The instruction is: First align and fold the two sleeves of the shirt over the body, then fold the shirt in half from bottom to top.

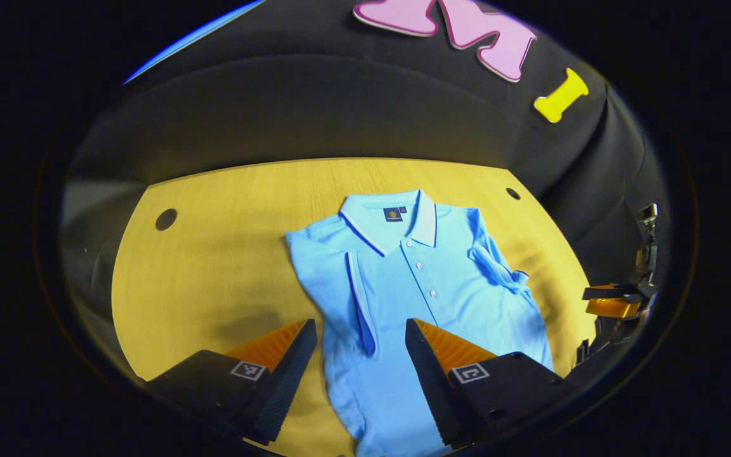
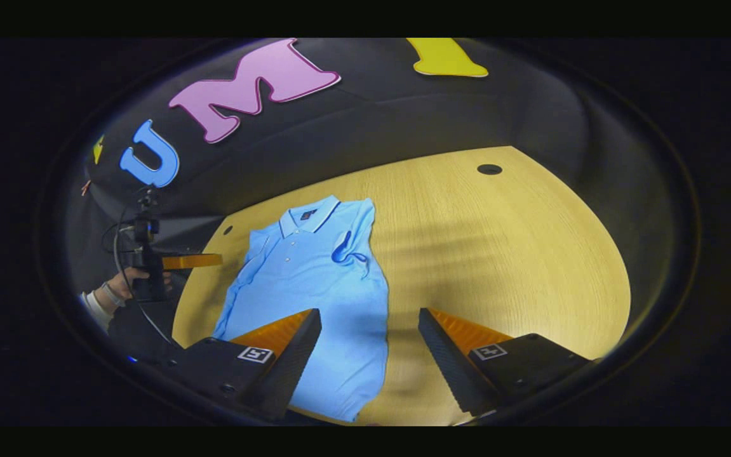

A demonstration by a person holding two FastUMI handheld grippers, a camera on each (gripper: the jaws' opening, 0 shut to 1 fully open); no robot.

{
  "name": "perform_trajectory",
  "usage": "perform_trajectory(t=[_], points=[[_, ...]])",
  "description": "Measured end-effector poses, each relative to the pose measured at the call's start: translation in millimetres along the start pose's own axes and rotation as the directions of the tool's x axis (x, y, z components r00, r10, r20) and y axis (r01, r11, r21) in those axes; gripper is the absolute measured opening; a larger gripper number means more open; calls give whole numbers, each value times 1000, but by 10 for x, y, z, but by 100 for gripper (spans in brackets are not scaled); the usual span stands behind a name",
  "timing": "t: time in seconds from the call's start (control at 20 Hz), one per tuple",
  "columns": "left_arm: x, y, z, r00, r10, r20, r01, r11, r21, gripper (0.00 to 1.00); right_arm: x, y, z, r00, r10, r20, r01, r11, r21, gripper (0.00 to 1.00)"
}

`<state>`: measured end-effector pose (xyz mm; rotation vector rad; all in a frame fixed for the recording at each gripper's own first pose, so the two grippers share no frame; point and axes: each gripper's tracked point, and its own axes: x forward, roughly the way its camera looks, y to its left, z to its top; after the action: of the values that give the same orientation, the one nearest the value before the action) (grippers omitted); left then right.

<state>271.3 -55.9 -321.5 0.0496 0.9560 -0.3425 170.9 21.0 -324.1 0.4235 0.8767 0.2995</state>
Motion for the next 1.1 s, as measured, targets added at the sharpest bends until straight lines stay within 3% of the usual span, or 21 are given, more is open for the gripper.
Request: perform_trajectory(t=[0.2,0.35,0.5,0.8,0.85,1.1], points=[[-622,47,-998,997,-34,-68,29,997,-75,91,-226,16,-476,998,-17,-57,17,1000,-1,97],[-815,-41,-1894,981,-71,-180,43,987,-158,91,-342,39,-895,994,-21,-108,25,999,36,97],[-903,-155,-2447,966,-100,-239,53,980,-194,91,-431,26,-1341,986,-38,-162,50,996,69,97],[-852,-255,-2784,950,-137,-282,65,966,-251,91,-406,75,-2043,957,-75,-280,100,992,76,97],[-861,-262,-2790,948,-142,-286,67,964,-258,86,-405,103,-2150,947,-74,-313,105,991,84,98],[-797,-500,-2756,933,-242,-266,138,924,-357,82,-325,235,-2175,945,-61,-322,100,989,105,95]])
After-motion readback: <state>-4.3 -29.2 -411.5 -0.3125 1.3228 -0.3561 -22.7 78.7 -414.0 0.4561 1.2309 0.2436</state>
